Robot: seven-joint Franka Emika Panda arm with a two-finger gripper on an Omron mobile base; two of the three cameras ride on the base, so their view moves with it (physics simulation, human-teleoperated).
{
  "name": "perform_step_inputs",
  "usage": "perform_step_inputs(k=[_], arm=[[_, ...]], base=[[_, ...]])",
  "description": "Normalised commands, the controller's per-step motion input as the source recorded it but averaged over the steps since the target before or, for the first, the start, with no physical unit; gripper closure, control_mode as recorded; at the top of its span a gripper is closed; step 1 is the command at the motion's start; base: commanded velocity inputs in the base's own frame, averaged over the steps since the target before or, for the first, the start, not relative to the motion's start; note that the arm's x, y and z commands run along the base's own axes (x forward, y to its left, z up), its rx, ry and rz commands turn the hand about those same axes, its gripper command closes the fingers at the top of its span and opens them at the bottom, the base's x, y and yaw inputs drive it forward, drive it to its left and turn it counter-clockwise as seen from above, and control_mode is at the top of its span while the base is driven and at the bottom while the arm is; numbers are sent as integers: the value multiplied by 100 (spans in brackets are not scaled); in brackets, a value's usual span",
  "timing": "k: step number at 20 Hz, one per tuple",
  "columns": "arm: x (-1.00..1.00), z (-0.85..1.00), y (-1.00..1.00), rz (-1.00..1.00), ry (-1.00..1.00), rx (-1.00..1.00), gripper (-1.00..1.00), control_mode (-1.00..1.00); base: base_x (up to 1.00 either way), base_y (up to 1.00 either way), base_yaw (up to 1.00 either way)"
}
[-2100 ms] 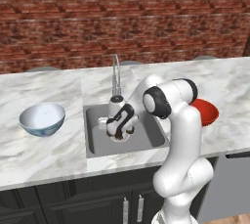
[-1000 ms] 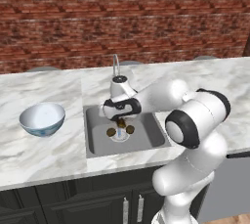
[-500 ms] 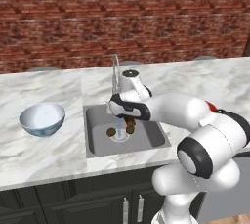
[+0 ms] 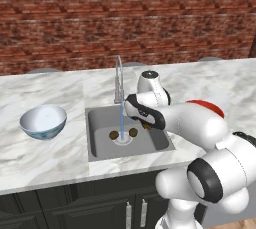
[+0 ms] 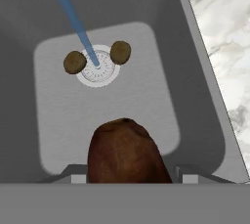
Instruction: Pick the kiwis from the sink and place them in one bowl. Place the sweet potato in the other bowl. Then turn off the sink faucet.
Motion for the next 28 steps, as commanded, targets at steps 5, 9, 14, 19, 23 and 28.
perform_step_inputs(k=[5,9,14,19,23,28], arm=[[0,8,-47,-1,0,0,100,-100],[0,6,-37,-1,0,0,100,-100],[0,6,-33,0,0,0,100,-100],[1,12,-37,0,0,0,100,-100],[13,12,-43,0,1,0,100,-100],[23,5,-45,0,2,0,100,-100]], base=[[0,0,0],[0,0,0],[0,0,0],[0,0,0],[0,0,0],[0,0,0]])
